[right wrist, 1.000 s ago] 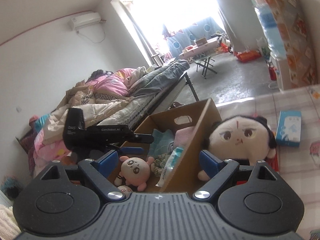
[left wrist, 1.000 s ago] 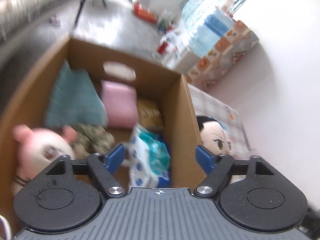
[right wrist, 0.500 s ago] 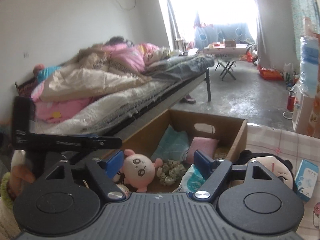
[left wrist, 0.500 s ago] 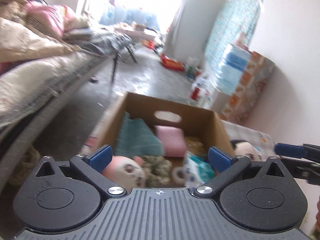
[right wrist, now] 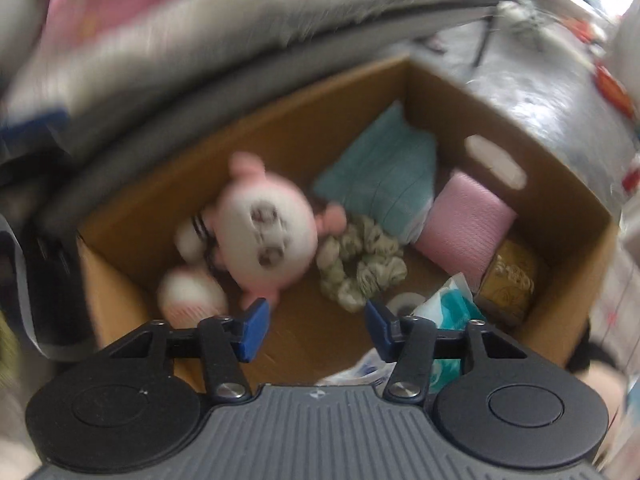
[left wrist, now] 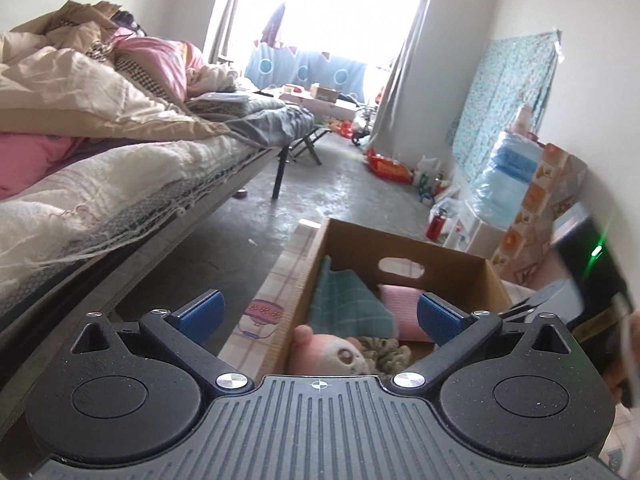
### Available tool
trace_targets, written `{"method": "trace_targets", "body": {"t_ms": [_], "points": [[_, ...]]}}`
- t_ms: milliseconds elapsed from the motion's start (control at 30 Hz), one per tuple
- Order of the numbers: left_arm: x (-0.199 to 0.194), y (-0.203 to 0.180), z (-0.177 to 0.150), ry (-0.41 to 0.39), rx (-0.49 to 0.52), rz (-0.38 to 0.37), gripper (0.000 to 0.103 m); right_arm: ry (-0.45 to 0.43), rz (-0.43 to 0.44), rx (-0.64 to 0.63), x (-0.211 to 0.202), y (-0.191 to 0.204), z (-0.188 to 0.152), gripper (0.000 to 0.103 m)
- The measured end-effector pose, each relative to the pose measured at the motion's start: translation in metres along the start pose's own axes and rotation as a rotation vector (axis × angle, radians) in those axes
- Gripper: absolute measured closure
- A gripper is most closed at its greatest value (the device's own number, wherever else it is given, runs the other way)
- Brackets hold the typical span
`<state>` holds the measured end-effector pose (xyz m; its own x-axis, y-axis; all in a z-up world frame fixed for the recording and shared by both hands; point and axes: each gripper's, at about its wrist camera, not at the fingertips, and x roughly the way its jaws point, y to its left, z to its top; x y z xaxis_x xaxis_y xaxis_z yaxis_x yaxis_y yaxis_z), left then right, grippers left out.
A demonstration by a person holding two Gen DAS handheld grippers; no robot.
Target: Organize soft objects
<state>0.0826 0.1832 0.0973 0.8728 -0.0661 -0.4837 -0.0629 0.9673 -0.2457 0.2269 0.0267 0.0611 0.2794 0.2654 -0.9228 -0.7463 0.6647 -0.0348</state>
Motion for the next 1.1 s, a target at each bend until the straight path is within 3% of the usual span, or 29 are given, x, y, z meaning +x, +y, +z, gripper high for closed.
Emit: {"method": "trace_targets", "body": {"t_ms": [133,233,533,700,833,1100], "points": [[0.001,0.015,-0.003,0.001,-0.023,0.012,0.000,0.160,-0.112,-0.173,0.043,0.008,0.000,0.064],[0.003,0.019,-0.004,0.000,-0.028,0.012,0.000,0.233,-0.149,-0.260,0.061,0.008,-0.004,0.072],[0.013,0.023,-0.007,0.019,-0.049,-0.008,0.000,0.354,-0.223,-0.353,0.100,0.008,0.001,0.074],[0.015,0.028,-0.007,0.016,-0.064,-0.010,0.000,0.345,-0.191,-0.318,0.100,-0.002,0.005,0.076],[0.017,0.032,-0.008,0.021,-0.085,-0.014,0.000,0.283,-0.179,-0.312,0.093,-0.012,0.000,0.087],[0.020,0.033,-0.011,0.040,-0.089,-0.019,0.000,0.219,-0.185,-0.263,0.090,-0.024,0.000,0.087]]}}
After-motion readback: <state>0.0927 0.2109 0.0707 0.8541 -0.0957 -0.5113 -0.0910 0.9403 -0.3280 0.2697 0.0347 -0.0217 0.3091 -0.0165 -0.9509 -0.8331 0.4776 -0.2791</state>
